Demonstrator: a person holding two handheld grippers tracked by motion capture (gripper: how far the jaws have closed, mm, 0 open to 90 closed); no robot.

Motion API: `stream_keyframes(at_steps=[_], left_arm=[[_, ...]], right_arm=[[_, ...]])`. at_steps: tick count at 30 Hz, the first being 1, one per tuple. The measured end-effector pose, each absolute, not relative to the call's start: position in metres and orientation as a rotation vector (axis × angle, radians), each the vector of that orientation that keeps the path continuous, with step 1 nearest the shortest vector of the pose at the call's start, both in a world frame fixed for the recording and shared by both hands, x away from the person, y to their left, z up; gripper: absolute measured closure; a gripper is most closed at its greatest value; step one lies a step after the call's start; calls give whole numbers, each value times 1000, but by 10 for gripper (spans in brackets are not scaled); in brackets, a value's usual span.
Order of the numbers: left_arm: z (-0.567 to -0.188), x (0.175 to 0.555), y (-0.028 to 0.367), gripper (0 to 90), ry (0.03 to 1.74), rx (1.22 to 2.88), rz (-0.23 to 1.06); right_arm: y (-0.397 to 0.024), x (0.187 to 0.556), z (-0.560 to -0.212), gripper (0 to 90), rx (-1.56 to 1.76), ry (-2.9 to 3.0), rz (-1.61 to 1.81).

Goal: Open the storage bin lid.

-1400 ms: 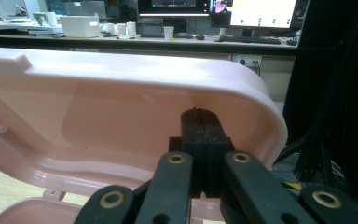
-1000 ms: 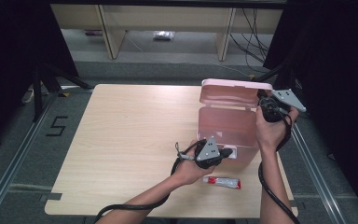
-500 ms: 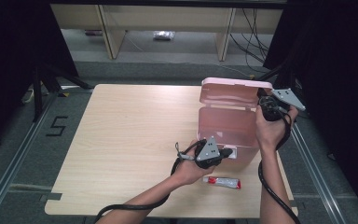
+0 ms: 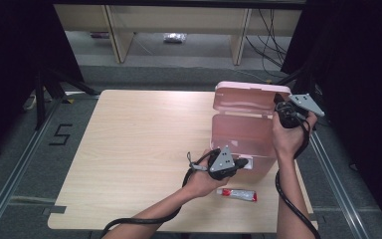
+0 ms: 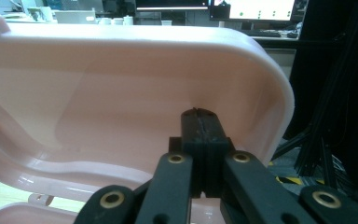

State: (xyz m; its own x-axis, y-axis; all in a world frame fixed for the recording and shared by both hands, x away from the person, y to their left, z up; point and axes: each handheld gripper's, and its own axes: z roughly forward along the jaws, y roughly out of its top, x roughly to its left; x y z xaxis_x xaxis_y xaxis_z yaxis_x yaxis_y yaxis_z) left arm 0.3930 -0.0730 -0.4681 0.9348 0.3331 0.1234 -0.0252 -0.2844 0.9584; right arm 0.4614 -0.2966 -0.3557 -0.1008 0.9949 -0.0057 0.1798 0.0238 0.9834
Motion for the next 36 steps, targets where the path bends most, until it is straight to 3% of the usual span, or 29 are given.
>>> stream_keyframes(at_steps=[36], left_arm=[[-468,393,-73,891,219,1836,356]], right_arm=[[-299,479,-365,900,1315,1459,1124]])
